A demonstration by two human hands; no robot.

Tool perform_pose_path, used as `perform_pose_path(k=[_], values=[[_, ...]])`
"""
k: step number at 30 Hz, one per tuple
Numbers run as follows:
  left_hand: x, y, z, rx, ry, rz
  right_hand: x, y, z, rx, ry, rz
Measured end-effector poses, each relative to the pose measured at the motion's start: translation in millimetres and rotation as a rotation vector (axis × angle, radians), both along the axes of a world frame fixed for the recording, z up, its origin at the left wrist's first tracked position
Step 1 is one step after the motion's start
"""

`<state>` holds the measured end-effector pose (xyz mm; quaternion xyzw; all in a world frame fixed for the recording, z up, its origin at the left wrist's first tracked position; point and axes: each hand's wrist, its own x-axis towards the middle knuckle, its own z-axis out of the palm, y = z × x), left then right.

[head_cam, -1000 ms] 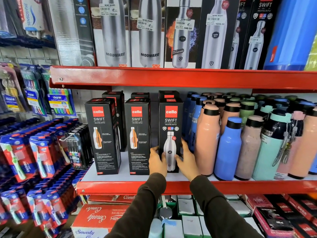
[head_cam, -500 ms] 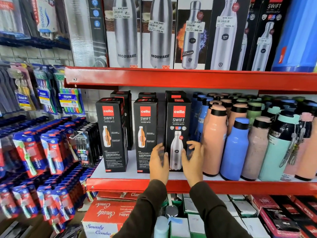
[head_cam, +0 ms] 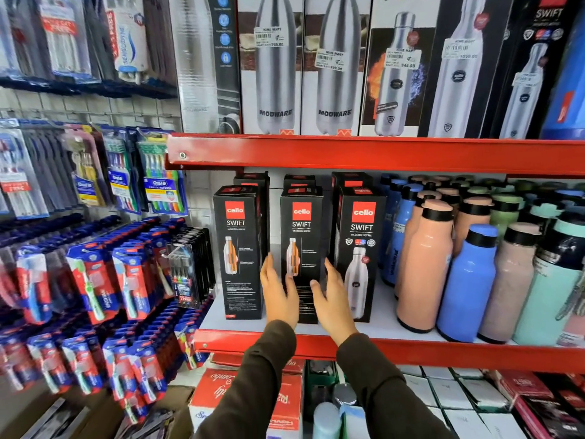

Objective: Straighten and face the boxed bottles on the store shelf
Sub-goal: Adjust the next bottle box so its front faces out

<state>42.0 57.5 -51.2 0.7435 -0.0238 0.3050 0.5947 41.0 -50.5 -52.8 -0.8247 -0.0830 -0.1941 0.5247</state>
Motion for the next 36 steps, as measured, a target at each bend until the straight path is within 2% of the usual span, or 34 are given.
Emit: perform_pose_path(k=[5,9,15,19,24,30,36], values=[[7,14,-5,0.006,0.195,-0.117,5,5,-10,-0.015,0.11,-0.005],[6,21,-7,0.001,0.242,-0.14,2,9,-14,-0.004,0.119,0.004],[4,27,-4,-0.051,0.181,-0.146,0,7,-15,0.012,0.083,0.031],[0,28,1,-0.156,0.144,-0.202,0,11,-11,0.072,0.009,0.009],[-4,29,4,-0.109,0.086,-0.2,-8,14,3,0.159,-0.081,-0.051],[-9,30,3,-0.17,0.05,-0.184,-12,19,8,0.168,-0.071,-0.12],[-2,34,3,-0.028,0.023,-0.151,-11,19,9,0.09,-0.057,-0.119]])
